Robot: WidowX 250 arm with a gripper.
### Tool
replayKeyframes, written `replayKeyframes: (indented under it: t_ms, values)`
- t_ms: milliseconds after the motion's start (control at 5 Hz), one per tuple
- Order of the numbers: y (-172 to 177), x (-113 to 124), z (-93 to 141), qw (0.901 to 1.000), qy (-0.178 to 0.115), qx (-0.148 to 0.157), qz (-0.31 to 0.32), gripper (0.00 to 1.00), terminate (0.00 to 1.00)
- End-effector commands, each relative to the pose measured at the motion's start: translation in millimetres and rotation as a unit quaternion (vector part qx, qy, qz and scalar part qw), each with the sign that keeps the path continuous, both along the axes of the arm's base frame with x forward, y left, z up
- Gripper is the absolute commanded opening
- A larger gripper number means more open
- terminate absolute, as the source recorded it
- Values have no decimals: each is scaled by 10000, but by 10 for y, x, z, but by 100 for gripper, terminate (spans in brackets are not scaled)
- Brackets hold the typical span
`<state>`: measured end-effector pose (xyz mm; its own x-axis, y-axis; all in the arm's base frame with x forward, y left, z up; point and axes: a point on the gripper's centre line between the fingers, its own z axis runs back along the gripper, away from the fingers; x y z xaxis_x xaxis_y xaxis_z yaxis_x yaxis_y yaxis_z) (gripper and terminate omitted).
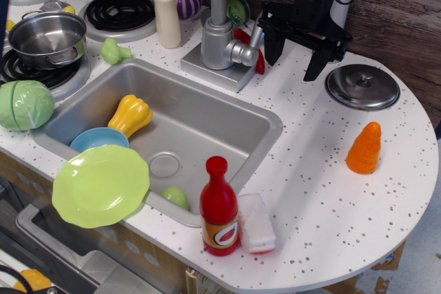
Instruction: Put carrot on plate
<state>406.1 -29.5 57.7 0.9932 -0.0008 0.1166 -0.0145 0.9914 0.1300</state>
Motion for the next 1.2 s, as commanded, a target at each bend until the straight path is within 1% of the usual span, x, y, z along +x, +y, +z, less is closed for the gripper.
replayKeyframes:
  t_ms: [0, 200, 400, 600, 800, 1000]
  values:
    - [0, 0, 0, 10000, 0, 0, 0, 100, 0]
    - [-250, -69, 232, 9997, 110, 176, -149, 100, 0]
    - [-555, -174, 537, 9985, 217, 466, -166, 100, 0]
    - [-924, -321, 708, 9990, 281, 327, -91, 100, 0]
    - [-1105, -435, 737, 9991, 211, 352, -136, 100, 0]
    - [-1177, -496, 659, 9993, 77, 300, -231, 100, 0]
